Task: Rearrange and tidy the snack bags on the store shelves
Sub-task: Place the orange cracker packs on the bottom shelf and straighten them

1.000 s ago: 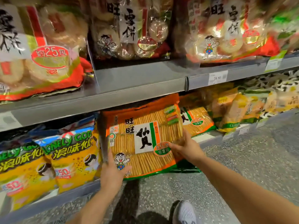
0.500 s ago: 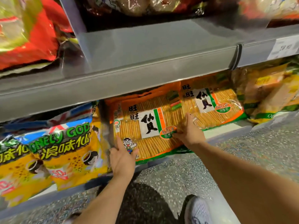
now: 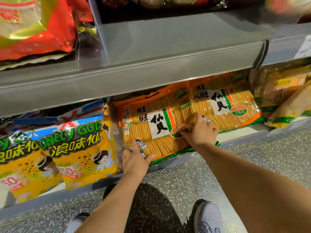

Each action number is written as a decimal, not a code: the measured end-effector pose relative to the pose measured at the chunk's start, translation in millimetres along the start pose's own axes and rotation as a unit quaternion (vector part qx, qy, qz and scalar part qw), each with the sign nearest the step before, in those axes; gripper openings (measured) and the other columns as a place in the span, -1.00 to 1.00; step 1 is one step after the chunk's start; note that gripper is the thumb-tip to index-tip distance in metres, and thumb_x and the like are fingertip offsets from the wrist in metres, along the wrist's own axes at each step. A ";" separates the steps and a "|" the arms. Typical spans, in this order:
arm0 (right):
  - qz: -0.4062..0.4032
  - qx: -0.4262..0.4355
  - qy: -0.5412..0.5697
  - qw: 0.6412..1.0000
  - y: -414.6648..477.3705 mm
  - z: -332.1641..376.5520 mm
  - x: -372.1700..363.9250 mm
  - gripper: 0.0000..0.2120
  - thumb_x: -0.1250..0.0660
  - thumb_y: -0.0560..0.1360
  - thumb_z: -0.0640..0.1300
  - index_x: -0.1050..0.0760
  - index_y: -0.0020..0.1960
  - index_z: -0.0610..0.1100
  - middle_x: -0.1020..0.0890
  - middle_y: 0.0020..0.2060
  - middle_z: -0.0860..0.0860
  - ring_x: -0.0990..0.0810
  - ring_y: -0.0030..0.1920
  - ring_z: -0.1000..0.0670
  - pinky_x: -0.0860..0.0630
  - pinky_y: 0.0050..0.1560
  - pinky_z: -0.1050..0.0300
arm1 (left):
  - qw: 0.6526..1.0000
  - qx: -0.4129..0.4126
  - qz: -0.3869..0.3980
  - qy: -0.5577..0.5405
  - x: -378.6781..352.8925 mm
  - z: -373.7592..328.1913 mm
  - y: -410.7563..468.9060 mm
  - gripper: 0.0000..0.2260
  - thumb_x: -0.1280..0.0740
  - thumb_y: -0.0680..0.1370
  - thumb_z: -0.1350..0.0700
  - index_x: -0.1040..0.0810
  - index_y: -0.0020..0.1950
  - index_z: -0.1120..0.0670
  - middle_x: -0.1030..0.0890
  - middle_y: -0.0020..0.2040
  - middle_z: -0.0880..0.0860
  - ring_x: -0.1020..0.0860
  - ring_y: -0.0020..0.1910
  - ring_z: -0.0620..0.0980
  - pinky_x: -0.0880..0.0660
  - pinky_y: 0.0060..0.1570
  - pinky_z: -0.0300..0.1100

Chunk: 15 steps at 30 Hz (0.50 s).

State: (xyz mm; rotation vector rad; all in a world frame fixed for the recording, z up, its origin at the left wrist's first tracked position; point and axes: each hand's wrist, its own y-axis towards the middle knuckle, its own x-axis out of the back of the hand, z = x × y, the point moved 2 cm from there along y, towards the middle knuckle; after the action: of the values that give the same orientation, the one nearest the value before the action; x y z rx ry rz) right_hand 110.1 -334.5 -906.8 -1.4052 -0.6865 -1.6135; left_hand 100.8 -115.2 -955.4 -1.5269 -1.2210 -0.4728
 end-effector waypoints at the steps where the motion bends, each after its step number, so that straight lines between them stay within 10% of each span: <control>1: 0.019 -0.005 -0.029 0.999 -0.8 0.1 -3.2 -0.02 -0.32 0.38 0.32 0.13 0.53 -0.09 -0.40 0.35 -0.14 -0.32 0.36 -0.18 -0.29 0.28 -0.15 | 1.000 0.001 0.017 0.014 0.5 -1.2 0.5 -0.02 -0.27 0.40 -0.36 0.34 0.51 -0.06 -0.16 0.43 0.27 -0.18 0.44 0.23 -0.26 0.34 0.05; 7: 0.080 -0.010 -0.082 0.993 -6.4 5.1 -7.1 0.18 -0.31 0.29 0.43 0.33 0.51 -0.13 -0.22 0.42 -0.17 -0.27 0.39 -0.21 -0.34 0.27 -0.17 | 0.996 0.006 0.077 0.050 4.6 -2.8 5.0 0.10 -0.41 0.35 -0.27 0.40 0.49 -0.05 -0.19 0.39 0.24 -0.24 0.40 0.20 -0.31 0.31 -0.01; 15: 0.078 -0.027 0.072 0.994 -6.0 -33.8 -3.1 -0.14 -0.35 0.35 -0.20 0.03 0.52 -0.02 -0.20 0.43 -0.16 -0.19 0.41 -0.21 -0.24 0.34 -0.14 | 1.000 -0.004 -0.021 0.012 -3.9 1.4 3.8 -0.04 -0.37 0.42 -0.21 0.29 0.52 -0.09 -0.14 0.41 0.26 -0.22 0.40 0.23 -0.28 0.32 0.02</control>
State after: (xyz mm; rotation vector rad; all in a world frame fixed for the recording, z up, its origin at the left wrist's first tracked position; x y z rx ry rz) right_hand 88.2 -359.4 -916.3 -1.3313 -0.4397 -1.6021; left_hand 102.2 -115.2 -960.8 -1.5002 -1.2354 -0.5220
